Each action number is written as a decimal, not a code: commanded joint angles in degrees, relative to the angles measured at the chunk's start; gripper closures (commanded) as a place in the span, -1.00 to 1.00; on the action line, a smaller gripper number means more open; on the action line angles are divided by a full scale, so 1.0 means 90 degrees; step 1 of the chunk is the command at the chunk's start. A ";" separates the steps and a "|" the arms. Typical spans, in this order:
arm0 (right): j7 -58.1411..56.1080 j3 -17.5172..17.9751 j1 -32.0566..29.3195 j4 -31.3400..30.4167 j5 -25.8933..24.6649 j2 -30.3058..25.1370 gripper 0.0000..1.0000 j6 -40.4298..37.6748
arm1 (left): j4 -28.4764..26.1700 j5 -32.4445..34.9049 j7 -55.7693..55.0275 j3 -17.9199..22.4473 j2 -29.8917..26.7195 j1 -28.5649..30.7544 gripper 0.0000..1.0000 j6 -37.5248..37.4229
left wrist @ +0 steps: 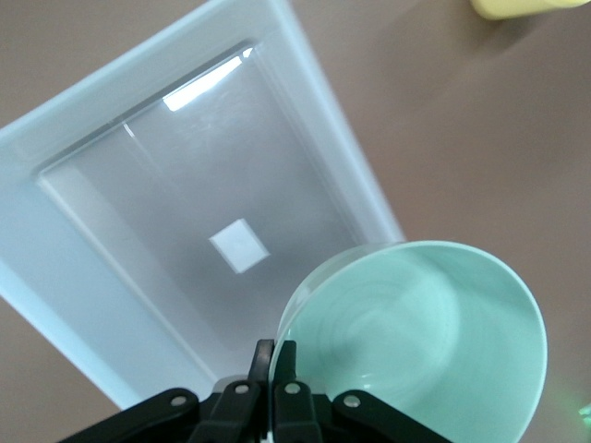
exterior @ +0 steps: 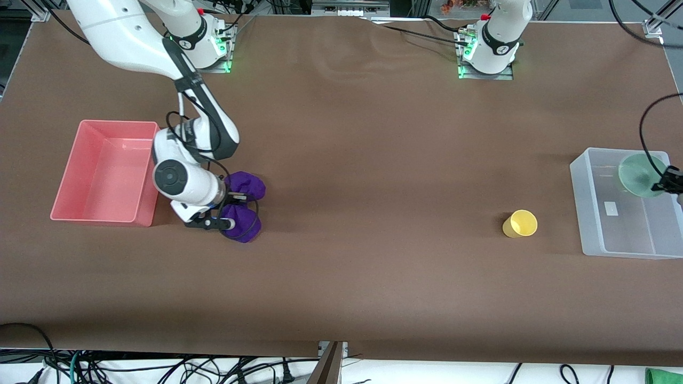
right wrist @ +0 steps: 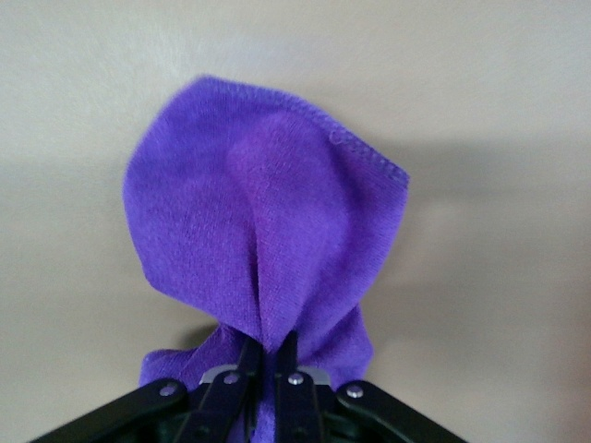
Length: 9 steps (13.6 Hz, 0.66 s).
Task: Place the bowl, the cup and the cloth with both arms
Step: 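Grasp the purple cloth with the right gripper while the left gripper carries the bowl, then drop the cloth into the pink bin while the left gripper releases the bowl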
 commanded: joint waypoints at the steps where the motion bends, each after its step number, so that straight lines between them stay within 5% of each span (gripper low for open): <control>1: -0.1142 -0.0415 -0.0261 0.0670 0.0040 -0.0527 1.00 -0.1540 | 0.0502 0.0123 0.0258 -0.0050 0.0923 0.0108 1.00 0.0733; 5: -0.3367 -0.1878 -0.0290 0.1658 0.0070 -0.0821 1.00 -0.3837 | 0.0217 0.0093 0.0259 -0.0080 0.1393 0.0304 1.00 0.1422; 6: -0.4012 -0.2366 -0.0291 0.1640 0.0079 -0.0851 1.00 -0.4083 | 0.0227 0.0161 0.0268 -0.0080 0.1413 0.0275 0.23 0.1412; 7: -0.4511 -0.2777 -0.0300 0.1543 0.0089 -0.0842 1.00 -0.4133 | 0.0236 0.0200 0.0297 -0.0080 0.1365 0.0236 -0.99 0.1383; 9: -0.4915 -0.3335 -0.0300 0.1202 0.0089 -0.0851 1.00 -0.4017 | 0.0324 0.0200 0.0405 -0.0119 0.1073 0.0236 -1.00 0.1189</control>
